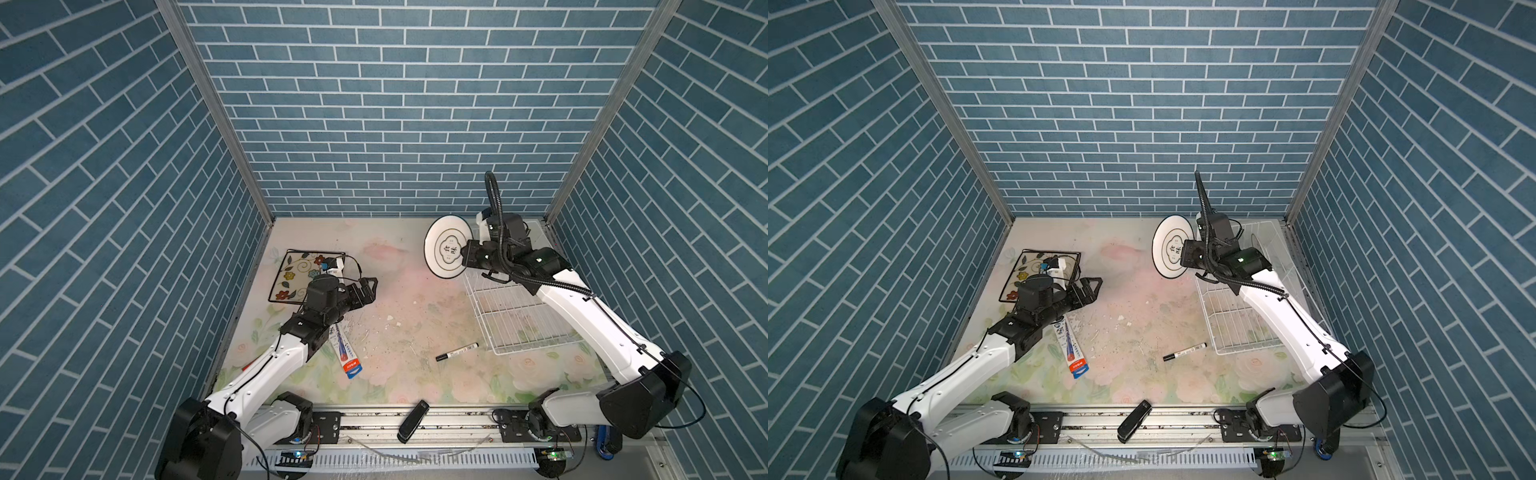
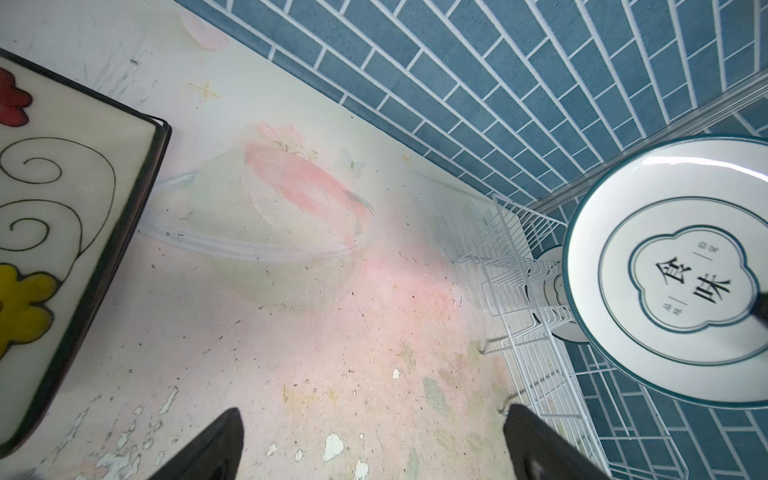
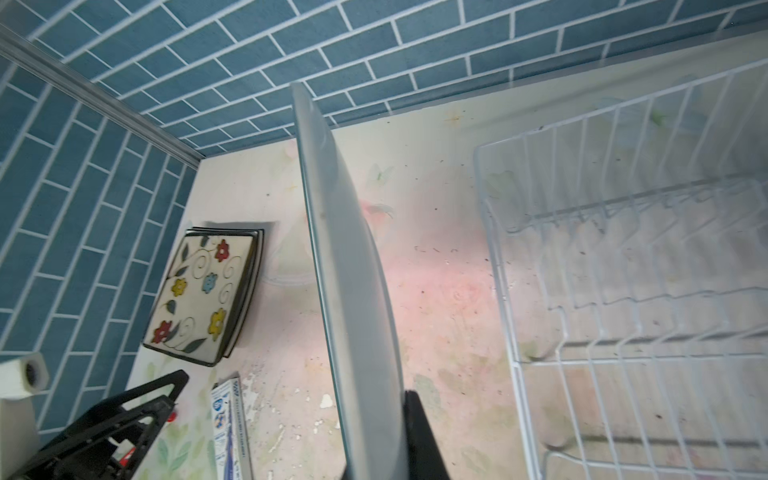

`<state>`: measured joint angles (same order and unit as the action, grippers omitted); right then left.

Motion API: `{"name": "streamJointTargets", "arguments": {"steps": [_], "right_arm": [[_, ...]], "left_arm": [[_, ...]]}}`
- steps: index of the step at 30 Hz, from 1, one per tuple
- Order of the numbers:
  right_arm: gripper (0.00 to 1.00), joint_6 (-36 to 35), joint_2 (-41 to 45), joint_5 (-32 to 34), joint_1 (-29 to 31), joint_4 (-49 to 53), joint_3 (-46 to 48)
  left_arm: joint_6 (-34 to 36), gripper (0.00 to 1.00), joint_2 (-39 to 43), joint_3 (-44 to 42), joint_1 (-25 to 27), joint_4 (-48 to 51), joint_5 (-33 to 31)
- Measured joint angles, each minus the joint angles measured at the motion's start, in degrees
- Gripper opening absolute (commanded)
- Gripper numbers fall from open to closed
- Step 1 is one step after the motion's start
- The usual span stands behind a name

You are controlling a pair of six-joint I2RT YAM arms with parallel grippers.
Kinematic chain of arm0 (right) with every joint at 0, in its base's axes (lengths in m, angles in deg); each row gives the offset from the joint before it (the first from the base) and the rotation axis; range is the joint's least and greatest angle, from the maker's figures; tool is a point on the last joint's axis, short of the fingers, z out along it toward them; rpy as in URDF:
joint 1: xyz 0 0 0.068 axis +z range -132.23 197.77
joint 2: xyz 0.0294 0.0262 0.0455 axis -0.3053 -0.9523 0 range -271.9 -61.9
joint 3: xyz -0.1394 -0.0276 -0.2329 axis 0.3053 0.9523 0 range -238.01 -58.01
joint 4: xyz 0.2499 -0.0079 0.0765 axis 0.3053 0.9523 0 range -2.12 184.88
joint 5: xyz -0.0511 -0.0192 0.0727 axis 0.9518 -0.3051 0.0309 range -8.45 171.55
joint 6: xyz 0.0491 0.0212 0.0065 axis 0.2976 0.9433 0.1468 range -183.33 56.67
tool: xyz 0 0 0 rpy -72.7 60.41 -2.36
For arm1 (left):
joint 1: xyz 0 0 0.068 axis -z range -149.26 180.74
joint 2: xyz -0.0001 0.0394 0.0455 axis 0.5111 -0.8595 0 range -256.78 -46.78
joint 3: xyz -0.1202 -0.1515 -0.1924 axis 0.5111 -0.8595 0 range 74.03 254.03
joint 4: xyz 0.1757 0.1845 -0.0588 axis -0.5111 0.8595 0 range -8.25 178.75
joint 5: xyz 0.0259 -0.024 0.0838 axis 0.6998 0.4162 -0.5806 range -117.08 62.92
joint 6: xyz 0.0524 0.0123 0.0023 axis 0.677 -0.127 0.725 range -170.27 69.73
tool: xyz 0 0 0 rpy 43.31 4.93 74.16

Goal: Unload the plates from the dish rack
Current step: 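Carry the white plate toward the left gripper while the left gripper reaches its rim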

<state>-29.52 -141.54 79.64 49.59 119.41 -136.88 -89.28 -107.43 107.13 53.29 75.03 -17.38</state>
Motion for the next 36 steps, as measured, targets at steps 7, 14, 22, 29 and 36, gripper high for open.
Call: {"name": "streamJointTargets", "arguments": {"steps": [7, 14, 22, 29, 36], "right_arm": [[0.0, 3.56, -8.66, -7.06, 0.52, -6.99, 1.42], [0.0, 5.46, -17.27, -13.51, 1.18, -11.89, 1.42], [0.0, 10.23, -26.25, -19.96, 1.25, -20.2, 1.27], [0.0, 13.4, -33.44, -24.3, 1.29, -23.61, 0.5], [0.0, 15.28, -35.17, -27.02, 1.29, -26.56, -0.2]], "left_arm": [[0.72, 1.0, -0.07, 0.04, 0.0, 0.68, -0.04], [1.38, 1.0, -0.11, 0.09, 0.0, 1.75, -0.42], [0.83, 1.0, -2.08, 0.39, -0.76, 2.34, 0.09], [-0.24, 1.0, -3.21, 0.42, -3.08, 2.99, 2.23], [-0.66, 1.0, -3.21, 0.42, -5.03, 3.04, 3.93]]}}
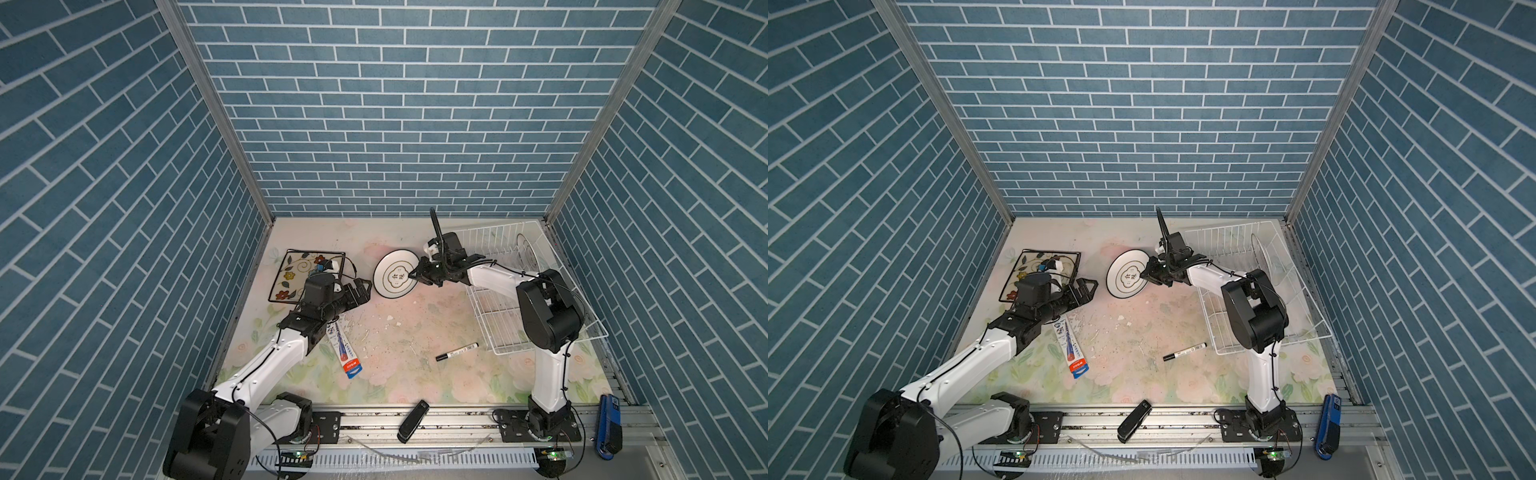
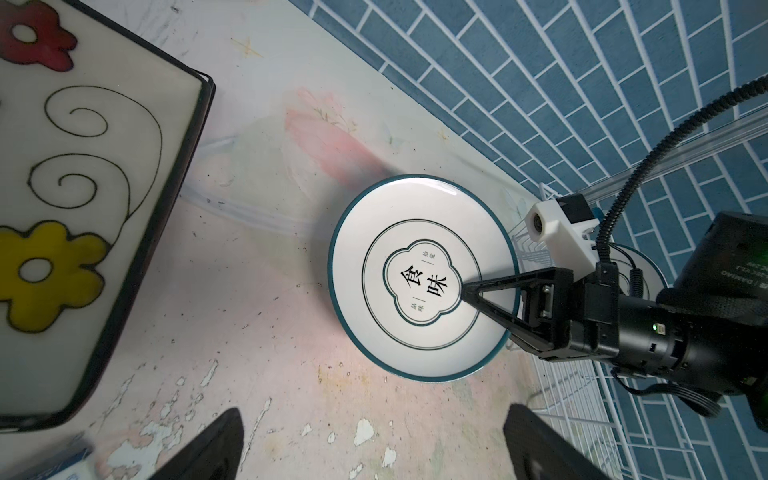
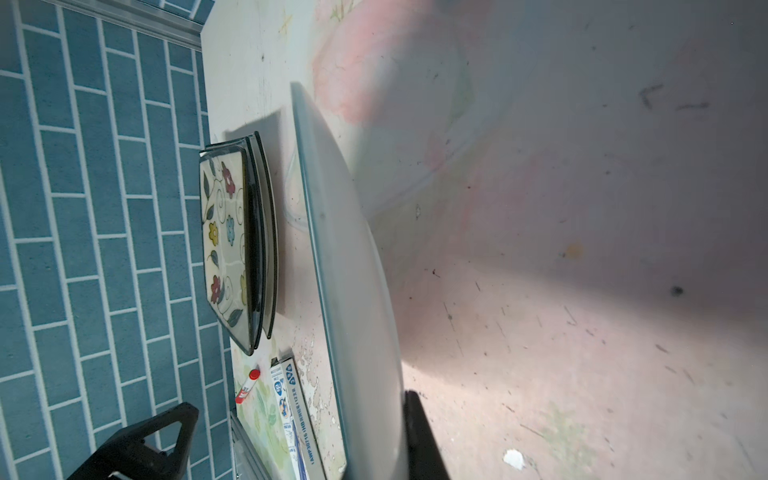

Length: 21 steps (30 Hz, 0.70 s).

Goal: Unload the plates from the dish rack
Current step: 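Carry the white plate toward the left gripper while the left gripper reaches its rim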

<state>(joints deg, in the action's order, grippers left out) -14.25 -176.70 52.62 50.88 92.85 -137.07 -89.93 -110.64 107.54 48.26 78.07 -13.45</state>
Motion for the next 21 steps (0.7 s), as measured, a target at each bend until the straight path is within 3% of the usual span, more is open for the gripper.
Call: {"name": "streamJointTargets", "arguments": {"steps": [11, 21], "right_arm": [[0.0, 0.2, -0.09, -1.88, 0.0, -1.55, -0.28], [0.0, 0.66, 1.14, -3.67, 0.0, -2.03, -0.26]], "left_arm": [[-4.74, 0.97, -5.92, 0.0, -6.01, -5.25, 9.62], [-6.08, 0.97, -9.33, 0.94, -6.29, -8.52, 14.1]]}}
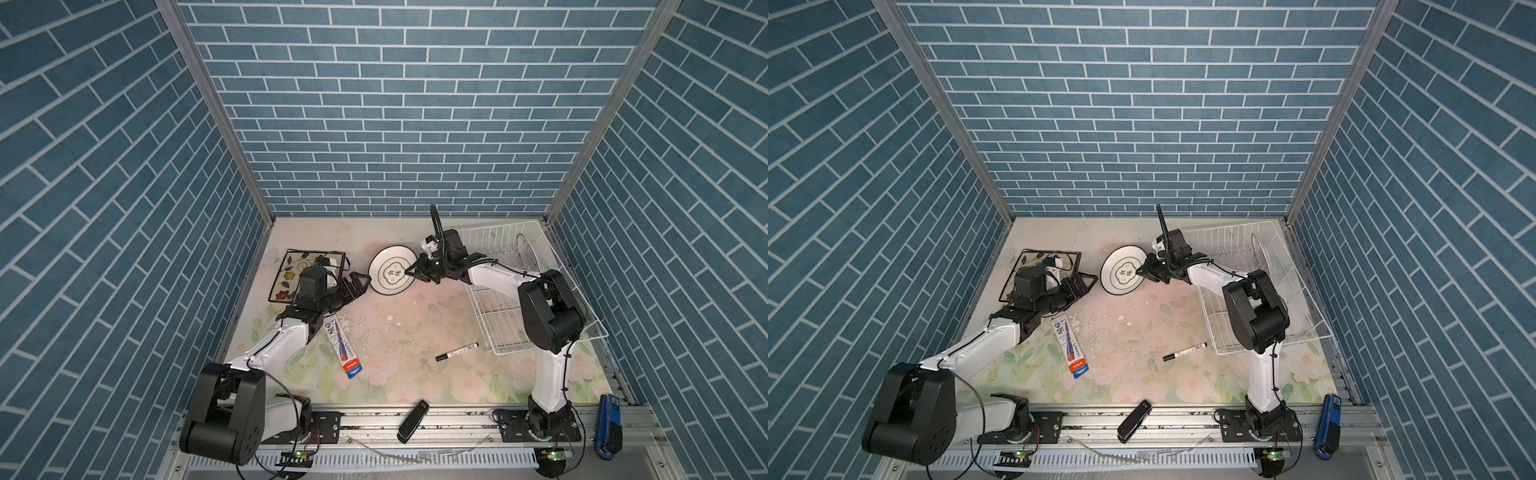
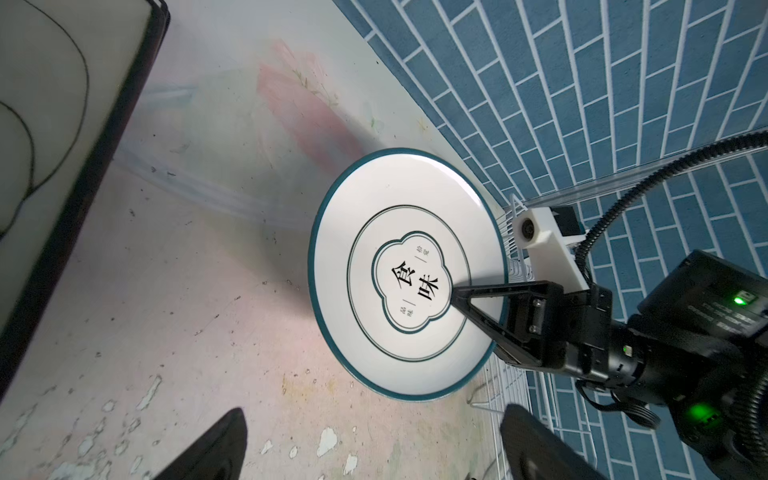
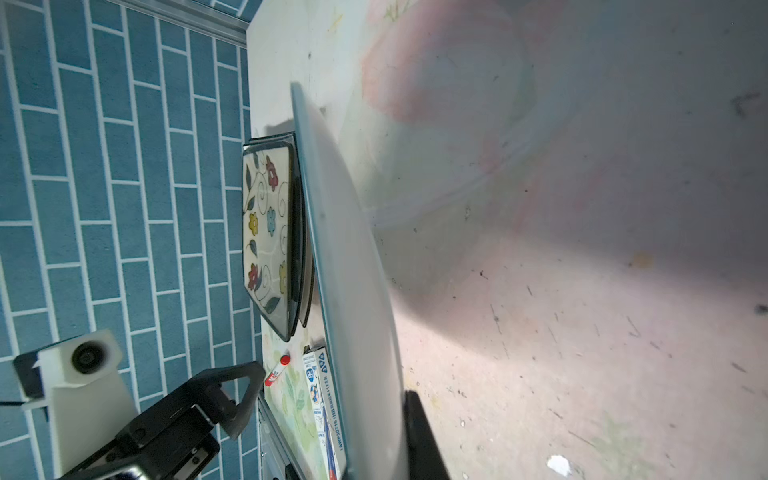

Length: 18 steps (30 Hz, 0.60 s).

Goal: Unload the plates from the dish rack
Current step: 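Carry the white plate toward the left gripper while the left gripper reaches its rim, then close the left gripper on the plate rim and open the right gripper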

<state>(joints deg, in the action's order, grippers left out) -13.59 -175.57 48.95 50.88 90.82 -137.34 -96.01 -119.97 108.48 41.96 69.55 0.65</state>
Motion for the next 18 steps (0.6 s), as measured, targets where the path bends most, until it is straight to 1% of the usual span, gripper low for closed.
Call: {"name": "streamJointTargets", "arguments": {"steps": [7, 13, 16, 18], "right_arm": [[0.0, 0.04, 2.64, -0.94, 0.02, -1.03, 0.11], [0.0, 1.68, 4.39, -3.02, 0.02, -3.72, 1.11], [0.0, 2.51, 4.81, -3.76, 0.02, -4.48, 1.68], [0.0, 2.6, 4.98, -4.24, 0.02, -4.94, 2.05]], "left_arm": [[-3.72, 0.9, -8.59, 0.15, -0.07, -8.0, 4.5], [-5.86, 0.85, -9.55, 0.13, -0.07, -13.11, 6.21], [-7.19, 0.81, -10.8, 0.13, -0.11, -16.37, 7.23], [-8.72, 0.73, -12.48, 0.13, -0.26, -19.43, 8.15]]}}
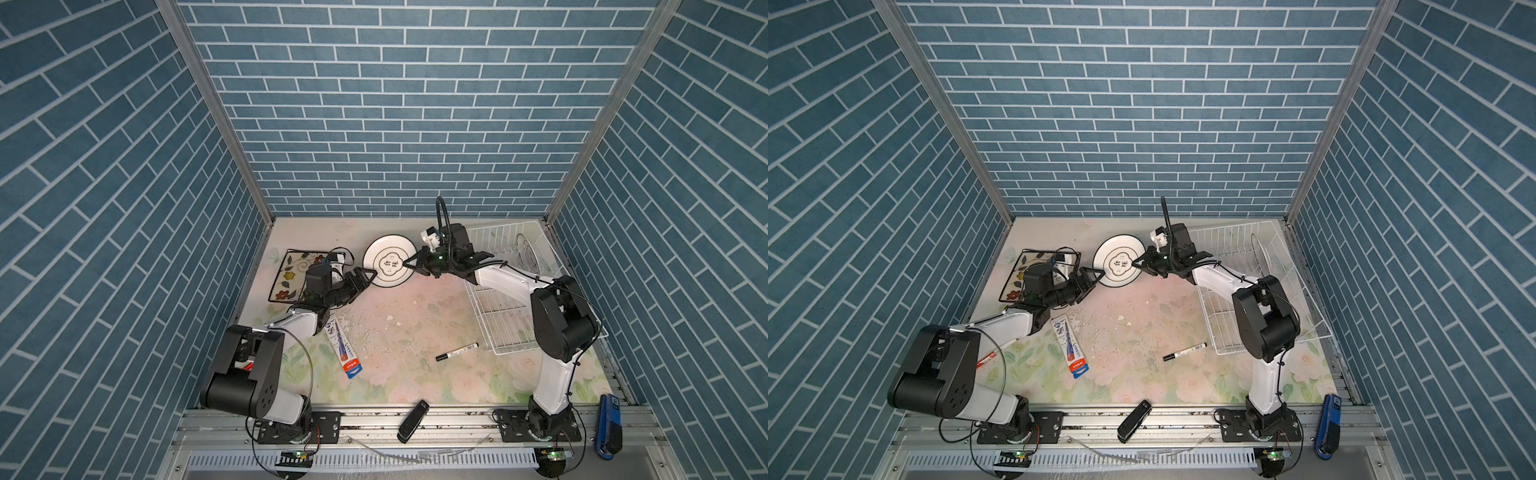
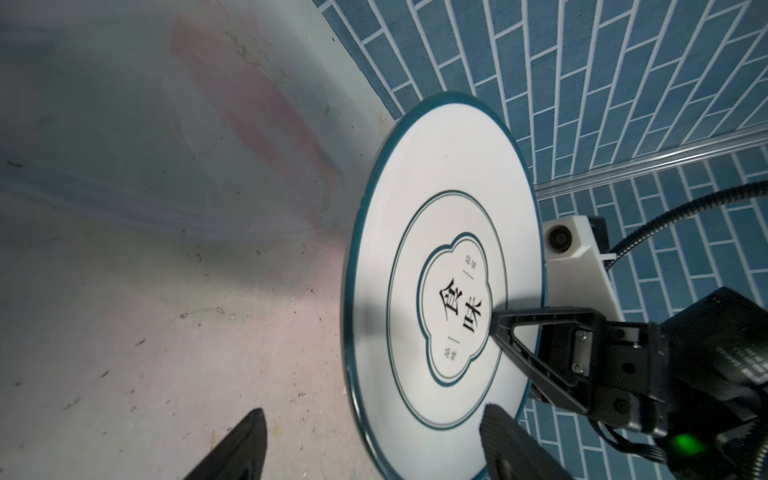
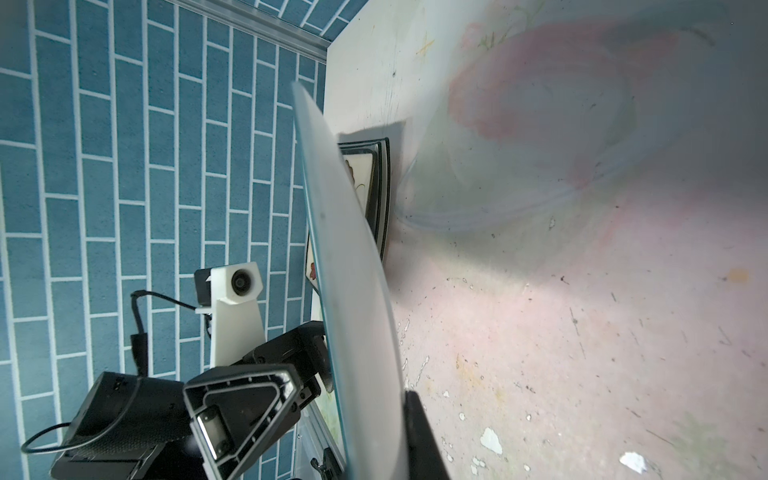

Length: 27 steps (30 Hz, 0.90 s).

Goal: Unload the plates from the dish rack
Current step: 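Close the left gripper on the plate rim and open the right gripper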

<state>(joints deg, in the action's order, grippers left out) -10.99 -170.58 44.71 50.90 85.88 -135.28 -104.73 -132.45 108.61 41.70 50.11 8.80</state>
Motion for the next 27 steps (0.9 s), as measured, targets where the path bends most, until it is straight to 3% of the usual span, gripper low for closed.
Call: {"name": "streamJointTargets", "arguments": {"steps": [7, 17, 22, 25, 27], "right_arm": [[0.0, 0.37, 1.03, -0.9, 0.0, -0.33, 1.05], [0.0, 1.01, 1.81, -2.69, 0.0, -2.32, 2.78], [0.0, 1.44, 1.81, -3.32, -0.02, -2.82, 2.89], [0.18, 2.51, 1.84, -4.04, -0.26, -3.43, 3.13], [0.28, 2.91, 1.88, -4.33, -0.22, -3.85, 3.21]], "left_arm": [[-7.21, 0.47, -6.27, -0.26, -0.76, -11.56, 2.84], [-16.37, 0.28, -11.3, -1.73, -1.09, -25.64, 4.59], [-19.19, 0.13, -13.05, -1.84, -1.09, -30.58, 5.2], [-21.77, 0.0, -13.57, -2.05, -1.38, -33.51, 5.55], [-22.4, 0.0, -13.68, -2.1, -1.36, -34.62, 5.6]]}}
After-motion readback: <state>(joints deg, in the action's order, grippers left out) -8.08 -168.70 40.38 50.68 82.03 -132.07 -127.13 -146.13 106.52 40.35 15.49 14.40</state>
